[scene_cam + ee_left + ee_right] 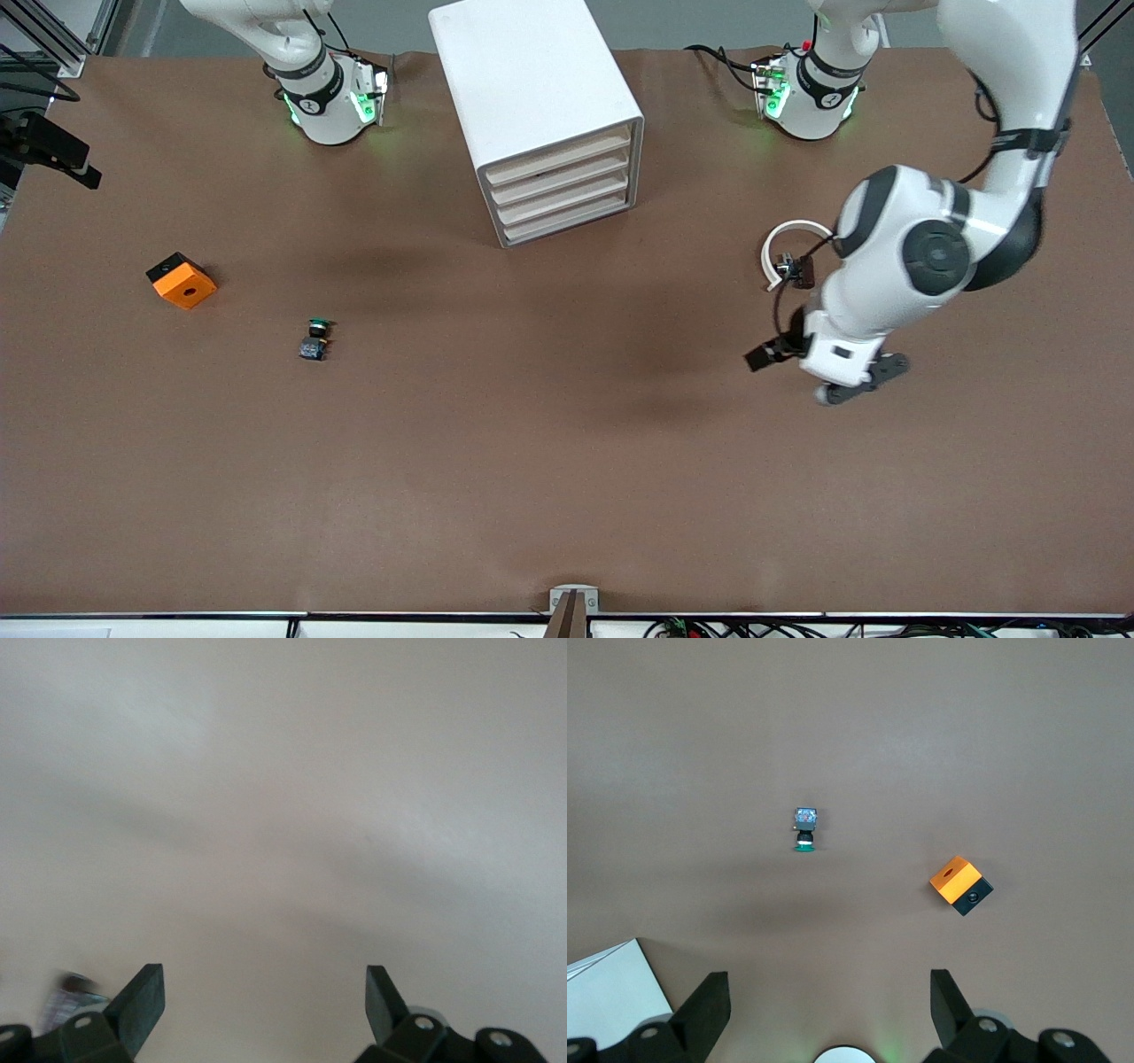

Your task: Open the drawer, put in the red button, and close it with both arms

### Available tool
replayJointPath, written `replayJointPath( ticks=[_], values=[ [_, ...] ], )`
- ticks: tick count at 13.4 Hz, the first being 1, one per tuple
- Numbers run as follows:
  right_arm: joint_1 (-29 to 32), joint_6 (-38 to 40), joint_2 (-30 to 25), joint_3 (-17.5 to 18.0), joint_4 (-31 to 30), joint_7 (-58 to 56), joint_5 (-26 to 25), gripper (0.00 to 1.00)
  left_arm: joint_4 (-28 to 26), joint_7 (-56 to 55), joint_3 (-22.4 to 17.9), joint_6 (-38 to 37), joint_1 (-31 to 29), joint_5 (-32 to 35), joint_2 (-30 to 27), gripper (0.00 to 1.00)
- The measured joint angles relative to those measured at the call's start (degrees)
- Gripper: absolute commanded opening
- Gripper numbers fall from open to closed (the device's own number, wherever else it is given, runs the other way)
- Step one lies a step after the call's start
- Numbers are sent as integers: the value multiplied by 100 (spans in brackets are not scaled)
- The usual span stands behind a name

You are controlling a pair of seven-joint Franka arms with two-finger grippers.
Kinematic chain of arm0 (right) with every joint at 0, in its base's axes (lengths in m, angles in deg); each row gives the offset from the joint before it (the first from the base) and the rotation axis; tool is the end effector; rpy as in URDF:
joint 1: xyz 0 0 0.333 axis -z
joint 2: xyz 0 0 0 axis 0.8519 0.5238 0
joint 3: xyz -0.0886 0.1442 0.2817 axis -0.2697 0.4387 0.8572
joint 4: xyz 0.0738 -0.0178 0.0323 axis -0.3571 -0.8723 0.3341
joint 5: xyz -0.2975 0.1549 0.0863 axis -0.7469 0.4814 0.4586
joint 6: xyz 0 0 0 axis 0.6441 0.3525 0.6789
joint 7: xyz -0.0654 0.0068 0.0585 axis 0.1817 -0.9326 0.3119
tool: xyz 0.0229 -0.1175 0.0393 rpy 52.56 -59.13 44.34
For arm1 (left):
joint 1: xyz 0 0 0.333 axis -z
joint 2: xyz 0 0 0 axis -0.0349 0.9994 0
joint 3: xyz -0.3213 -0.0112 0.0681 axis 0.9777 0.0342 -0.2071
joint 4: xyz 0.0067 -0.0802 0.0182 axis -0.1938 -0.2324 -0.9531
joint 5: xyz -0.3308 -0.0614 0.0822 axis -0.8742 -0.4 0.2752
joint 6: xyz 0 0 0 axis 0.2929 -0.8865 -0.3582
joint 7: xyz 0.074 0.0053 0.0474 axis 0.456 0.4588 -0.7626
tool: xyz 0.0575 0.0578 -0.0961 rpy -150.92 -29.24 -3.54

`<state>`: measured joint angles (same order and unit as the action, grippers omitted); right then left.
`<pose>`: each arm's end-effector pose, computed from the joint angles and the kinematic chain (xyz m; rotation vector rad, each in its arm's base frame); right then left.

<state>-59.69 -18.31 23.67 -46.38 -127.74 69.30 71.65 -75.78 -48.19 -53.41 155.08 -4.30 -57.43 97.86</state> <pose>0.4480 -0.0409 0.6567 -3.1293 0.0802 0.0547 0.5908 -0.1531 0.4184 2.9914 0.6214 -0.0339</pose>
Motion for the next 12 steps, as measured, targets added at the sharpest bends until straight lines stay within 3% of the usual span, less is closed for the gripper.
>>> replayJointPath(
  ticks=[5,9,12],
  values=[
    [18,37,1,7,24,-1,0,100,430,1073,-2,-993,-980,3,-669,100],
    [18,37,7,21,29,-2,0,100,1028,2375,2,-1958,-1421,3,-1012,100],
    [18,37,12,28,32,-2,0,100,1125,3011,-178,-2451,-1448,3,-1421,100]
  ],
)
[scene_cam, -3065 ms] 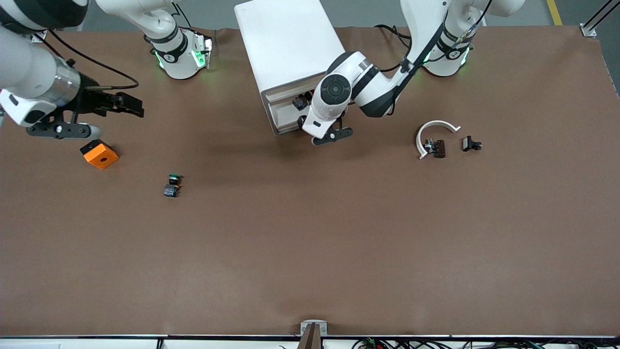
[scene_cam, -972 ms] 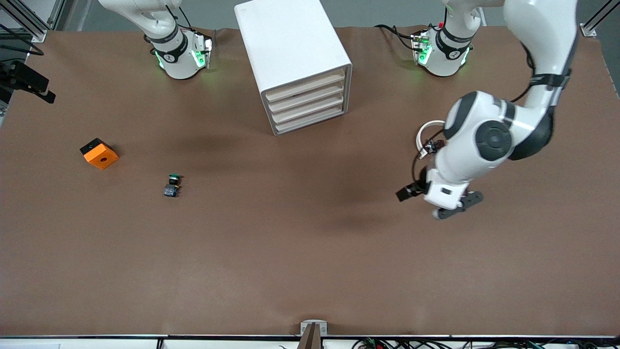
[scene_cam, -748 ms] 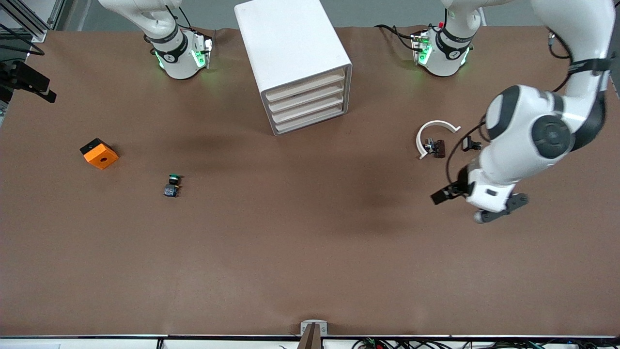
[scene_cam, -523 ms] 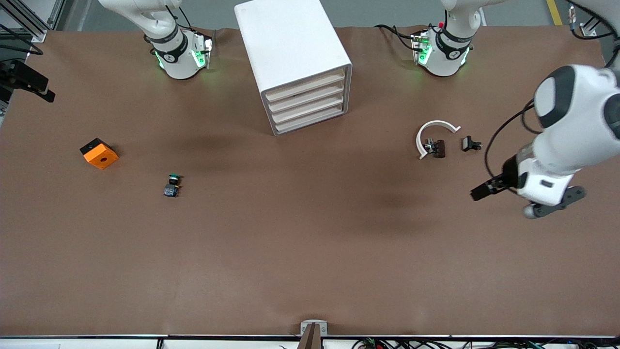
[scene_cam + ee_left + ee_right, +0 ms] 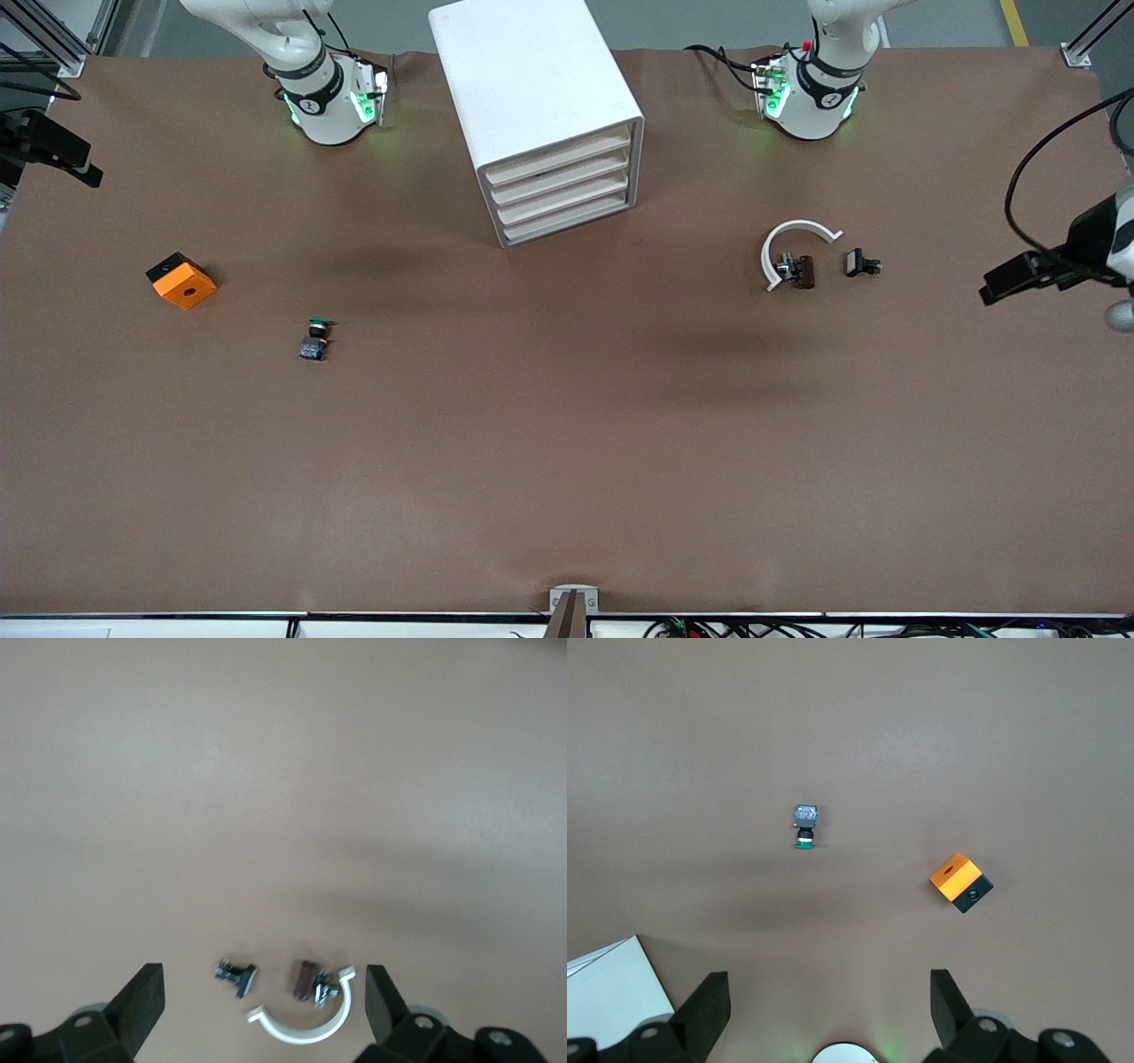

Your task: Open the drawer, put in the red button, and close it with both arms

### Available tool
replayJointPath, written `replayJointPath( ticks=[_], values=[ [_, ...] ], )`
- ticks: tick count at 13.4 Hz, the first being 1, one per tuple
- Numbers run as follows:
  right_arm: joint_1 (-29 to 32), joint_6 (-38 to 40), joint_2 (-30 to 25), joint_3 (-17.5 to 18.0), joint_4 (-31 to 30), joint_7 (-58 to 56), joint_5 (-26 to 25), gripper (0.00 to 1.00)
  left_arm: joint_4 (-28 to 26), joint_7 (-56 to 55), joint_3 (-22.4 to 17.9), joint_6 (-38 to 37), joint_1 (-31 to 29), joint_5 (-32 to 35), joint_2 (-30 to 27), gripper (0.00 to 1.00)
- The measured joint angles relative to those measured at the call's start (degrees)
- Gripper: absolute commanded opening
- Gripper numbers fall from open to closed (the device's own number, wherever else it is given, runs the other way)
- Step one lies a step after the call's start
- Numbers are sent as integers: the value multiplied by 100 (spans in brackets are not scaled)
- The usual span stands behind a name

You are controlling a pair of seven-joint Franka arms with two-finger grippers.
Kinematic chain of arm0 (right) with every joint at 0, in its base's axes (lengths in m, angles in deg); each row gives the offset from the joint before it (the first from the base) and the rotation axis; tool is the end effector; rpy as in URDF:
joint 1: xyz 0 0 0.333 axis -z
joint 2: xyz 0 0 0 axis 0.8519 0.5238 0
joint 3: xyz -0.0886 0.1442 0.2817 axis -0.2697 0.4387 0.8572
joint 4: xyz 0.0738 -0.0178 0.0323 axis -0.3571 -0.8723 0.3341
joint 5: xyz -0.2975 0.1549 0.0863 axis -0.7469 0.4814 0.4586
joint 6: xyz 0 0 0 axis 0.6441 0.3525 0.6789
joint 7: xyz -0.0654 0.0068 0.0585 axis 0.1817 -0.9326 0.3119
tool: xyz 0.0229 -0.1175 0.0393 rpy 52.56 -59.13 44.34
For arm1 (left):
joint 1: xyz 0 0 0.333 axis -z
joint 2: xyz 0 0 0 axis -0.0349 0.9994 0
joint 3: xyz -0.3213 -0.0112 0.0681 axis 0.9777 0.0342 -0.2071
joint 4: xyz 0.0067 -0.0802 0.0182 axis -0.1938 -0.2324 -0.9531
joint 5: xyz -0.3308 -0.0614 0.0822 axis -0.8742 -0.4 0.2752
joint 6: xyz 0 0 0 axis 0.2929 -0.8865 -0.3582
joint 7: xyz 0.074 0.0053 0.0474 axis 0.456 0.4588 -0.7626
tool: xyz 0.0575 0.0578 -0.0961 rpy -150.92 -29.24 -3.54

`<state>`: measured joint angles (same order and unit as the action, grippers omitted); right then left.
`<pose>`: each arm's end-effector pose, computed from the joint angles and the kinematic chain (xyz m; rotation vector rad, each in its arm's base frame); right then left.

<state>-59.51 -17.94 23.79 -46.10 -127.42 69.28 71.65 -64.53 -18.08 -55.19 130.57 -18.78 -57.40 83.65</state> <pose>0.4479 -0.0399 0.6576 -3.1300 0.0771 0.0594 0.5414 0.0079 0.5986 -3.1123 -0.2641 -0.0289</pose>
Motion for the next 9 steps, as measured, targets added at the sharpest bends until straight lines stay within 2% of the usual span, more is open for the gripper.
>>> replayJointPath(
  ticks=[3,6,9],
  values=[
    [0,0,3,3,1,0,0,100,-46,287,-765,-470,836,-12,-419,100],
    [0,0,3,7,1,-1,0,100,-417,432,-1312,-541,1550,-88,-942,100],
    [0,0,4,9,1,-1,0,100,-770,443,-1533,-538,1855,-135,-1342,100]
  ],
)
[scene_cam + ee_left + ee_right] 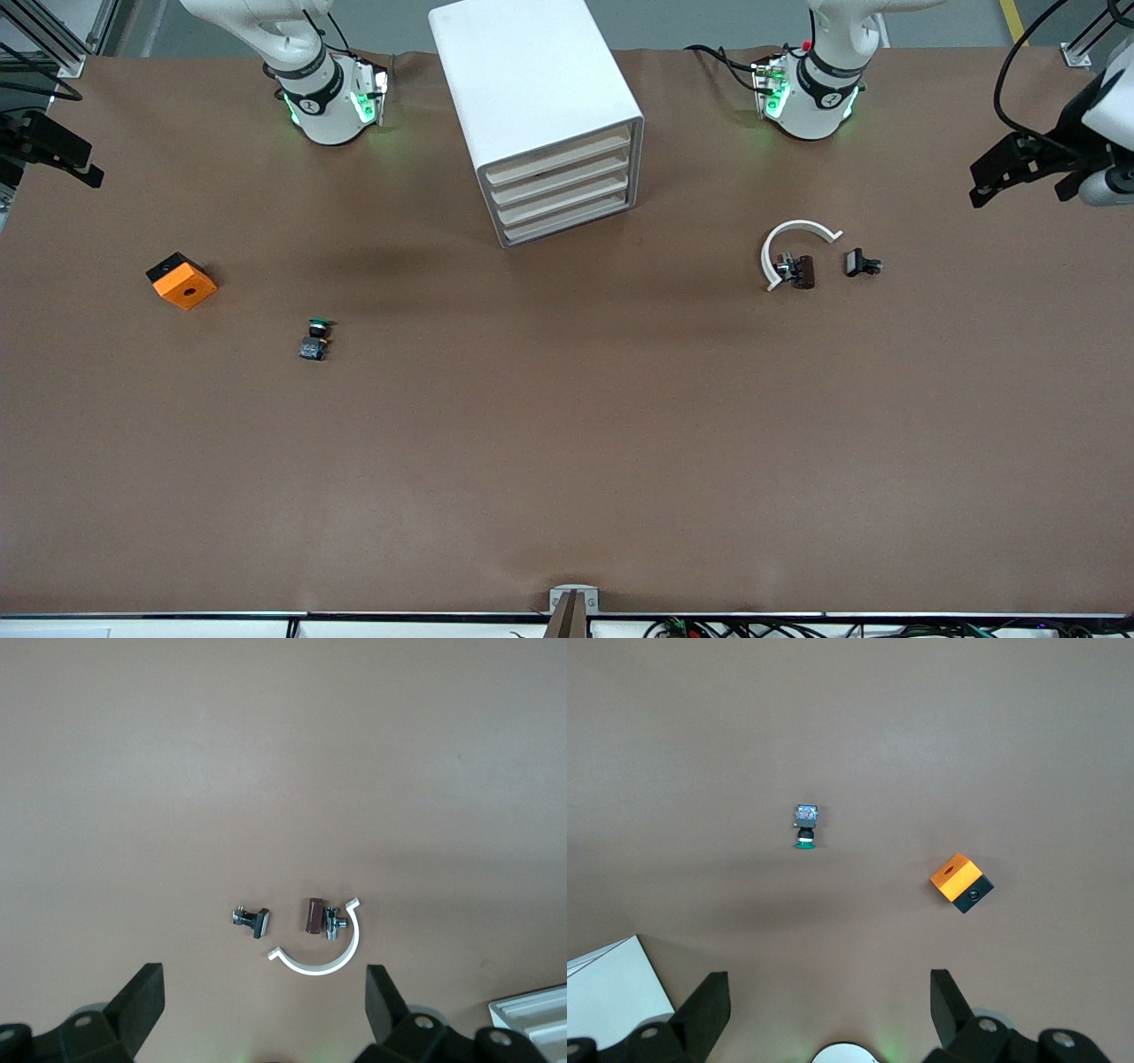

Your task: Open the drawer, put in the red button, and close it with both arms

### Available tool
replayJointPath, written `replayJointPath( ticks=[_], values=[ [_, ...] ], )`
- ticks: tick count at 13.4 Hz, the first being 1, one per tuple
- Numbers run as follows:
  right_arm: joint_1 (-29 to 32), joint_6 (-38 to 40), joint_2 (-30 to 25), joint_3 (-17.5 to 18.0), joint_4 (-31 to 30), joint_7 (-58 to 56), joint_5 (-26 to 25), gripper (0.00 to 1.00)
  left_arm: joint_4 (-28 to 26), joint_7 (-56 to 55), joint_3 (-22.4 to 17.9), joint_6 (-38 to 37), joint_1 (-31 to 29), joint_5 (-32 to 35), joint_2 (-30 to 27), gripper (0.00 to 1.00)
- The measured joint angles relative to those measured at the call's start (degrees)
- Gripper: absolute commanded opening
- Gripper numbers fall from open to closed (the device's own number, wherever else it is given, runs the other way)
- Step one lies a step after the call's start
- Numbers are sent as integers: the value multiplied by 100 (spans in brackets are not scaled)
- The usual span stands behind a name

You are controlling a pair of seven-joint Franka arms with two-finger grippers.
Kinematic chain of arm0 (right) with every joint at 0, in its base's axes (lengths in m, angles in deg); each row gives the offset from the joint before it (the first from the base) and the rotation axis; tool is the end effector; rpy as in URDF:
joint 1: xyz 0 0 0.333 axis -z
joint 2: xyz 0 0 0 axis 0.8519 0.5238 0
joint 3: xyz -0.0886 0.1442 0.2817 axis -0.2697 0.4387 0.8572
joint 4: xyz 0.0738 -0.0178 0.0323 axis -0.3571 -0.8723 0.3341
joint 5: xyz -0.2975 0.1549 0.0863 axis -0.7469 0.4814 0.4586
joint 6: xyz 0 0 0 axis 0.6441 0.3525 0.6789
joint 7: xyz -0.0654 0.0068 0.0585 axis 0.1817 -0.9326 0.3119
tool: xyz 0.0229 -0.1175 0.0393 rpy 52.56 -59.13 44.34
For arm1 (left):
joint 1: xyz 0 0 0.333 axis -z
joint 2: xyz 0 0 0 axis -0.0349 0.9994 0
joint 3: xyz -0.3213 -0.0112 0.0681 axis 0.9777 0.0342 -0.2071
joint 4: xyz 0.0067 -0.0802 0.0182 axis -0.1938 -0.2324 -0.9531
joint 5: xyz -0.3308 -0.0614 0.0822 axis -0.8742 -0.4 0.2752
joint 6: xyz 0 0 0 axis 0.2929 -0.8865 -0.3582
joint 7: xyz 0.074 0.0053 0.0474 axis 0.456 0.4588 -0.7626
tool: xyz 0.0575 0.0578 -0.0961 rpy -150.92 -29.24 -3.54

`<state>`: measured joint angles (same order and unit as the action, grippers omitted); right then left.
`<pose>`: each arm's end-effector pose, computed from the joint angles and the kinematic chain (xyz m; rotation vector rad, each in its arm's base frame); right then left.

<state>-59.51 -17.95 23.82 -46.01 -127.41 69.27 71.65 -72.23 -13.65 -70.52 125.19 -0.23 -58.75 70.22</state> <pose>0.4482 -0.0391 0.6575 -3.1303 0.0744 0.0596 0.4571 -0.0338 0.6467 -3.0946 -0.0601 -0.0297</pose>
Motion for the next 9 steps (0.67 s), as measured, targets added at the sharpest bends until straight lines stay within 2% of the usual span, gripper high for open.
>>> replayJointPath(
  ticks=[3,9],
  values=[
    [0,0,0,1,0,0,0,100,-193,8,-23,31,1,-143,-119,100],
    [0,0,0,1,0,0,0,100,-242,30,-85,66,-4,-268,-76,100]
  ],
)
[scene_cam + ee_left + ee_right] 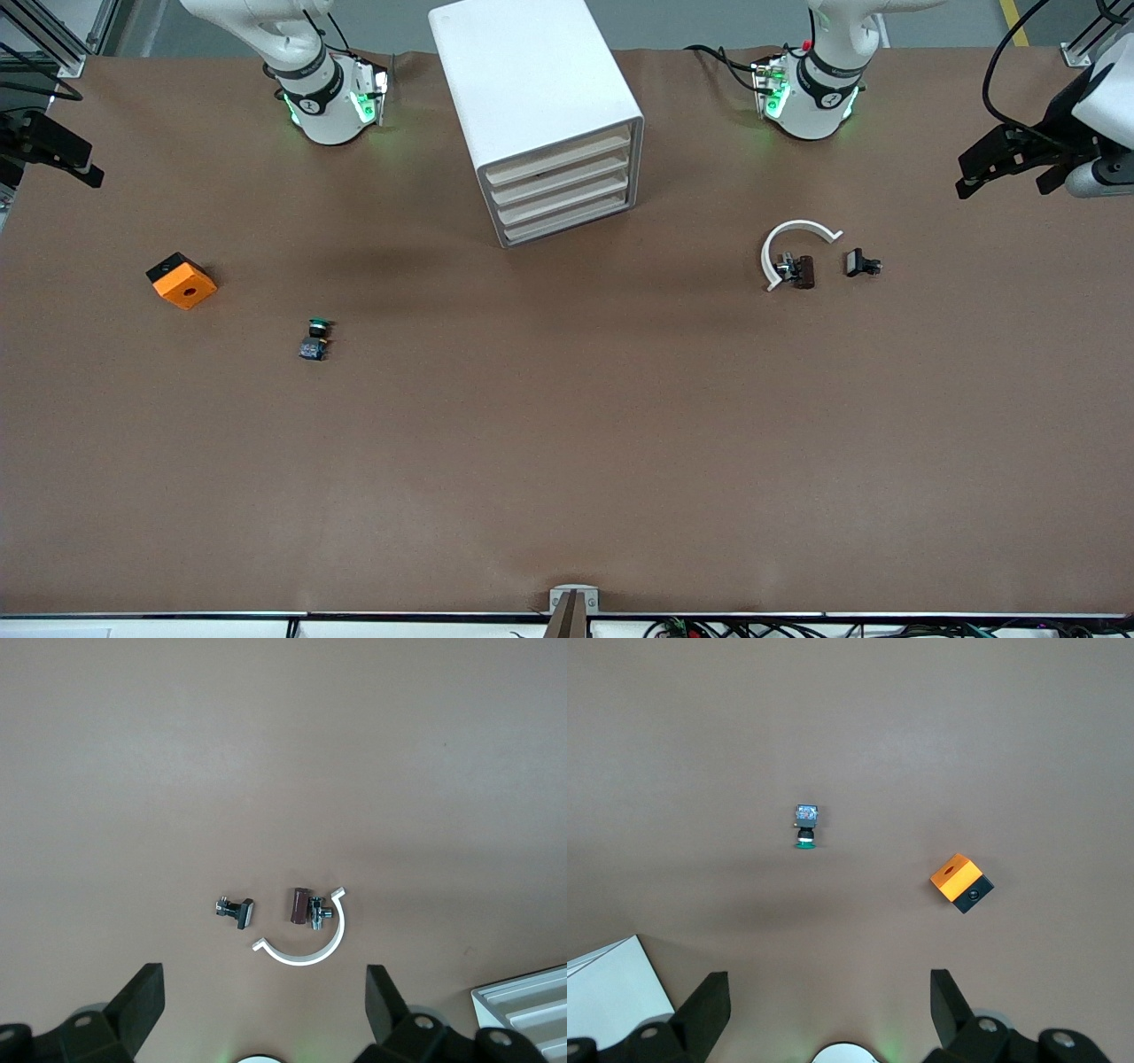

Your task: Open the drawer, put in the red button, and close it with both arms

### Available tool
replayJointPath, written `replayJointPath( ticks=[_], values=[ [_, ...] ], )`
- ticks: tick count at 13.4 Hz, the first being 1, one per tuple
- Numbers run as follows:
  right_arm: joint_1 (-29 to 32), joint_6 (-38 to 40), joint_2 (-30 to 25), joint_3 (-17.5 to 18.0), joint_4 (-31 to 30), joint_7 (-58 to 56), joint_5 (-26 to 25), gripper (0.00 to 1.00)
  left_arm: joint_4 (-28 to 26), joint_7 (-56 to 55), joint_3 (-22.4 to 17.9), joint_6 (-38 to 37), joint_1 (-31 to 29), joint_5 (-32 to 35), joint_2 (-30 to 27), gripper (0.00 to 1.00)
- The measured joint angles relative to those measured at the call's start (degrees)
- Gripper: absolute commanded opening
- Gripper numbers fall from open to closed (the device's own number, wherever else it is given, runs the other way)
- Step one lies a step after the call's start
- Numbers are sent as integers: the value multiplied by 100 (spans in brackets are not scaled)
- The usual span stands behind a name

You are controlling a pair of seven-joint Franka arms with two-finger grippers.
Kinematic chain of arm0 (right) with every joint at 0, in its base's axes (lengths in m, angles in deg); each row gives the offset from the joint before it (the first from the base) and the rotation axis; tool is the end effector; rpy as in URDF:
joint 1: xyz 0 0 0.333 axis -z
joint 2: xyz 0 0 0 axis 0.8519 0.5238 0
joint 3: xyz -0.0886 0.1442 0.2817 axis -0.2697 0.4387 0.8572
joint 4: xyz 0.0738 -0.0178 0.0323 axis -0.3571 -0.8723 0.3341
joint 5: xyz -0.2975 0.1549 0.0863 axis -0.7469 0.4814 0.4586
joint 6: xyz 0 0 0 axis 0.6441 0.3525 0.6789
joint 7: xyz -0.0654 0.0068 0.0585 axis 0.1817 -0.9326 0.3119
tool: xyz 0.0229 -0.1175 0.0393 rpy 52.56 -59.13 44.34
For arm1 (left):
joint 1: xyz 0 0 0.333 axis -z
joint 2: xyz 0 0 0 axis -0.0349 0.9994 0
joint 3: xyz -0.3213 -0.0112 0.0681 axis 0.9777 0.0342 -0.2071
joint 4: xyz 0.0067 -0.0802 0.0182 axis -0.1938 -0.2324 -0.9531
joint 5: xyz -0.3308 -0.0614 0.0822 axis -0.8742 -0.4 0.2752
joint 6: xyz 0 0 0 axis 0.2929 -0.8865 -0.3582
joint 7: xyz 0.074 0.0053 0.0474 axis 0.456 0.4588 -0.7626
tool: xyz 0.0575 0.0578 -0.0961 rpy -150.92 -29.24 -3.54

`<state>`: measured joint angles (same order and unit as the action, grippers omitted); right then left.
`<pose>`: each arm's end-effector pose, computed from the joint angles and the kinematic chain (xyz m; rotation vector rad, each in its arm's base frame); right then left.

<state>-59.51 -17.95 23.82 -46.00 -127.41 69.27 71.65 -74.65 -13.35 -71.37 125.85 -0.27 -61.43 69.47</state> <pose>0.4482 -0.0390 0.6575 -3.1303 0.0741 0.0596 0.4534 -0.0321 0.6358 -3.1402 -0.0742 0.0041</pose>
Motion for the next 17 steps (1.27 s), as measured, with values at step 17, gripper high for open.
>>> replayJointPath(
  ticks=[17],
  values=[
    [0,0,0,0,0,0,0,100,284,-193,10,-245,25,184,208,100]
  ],
)
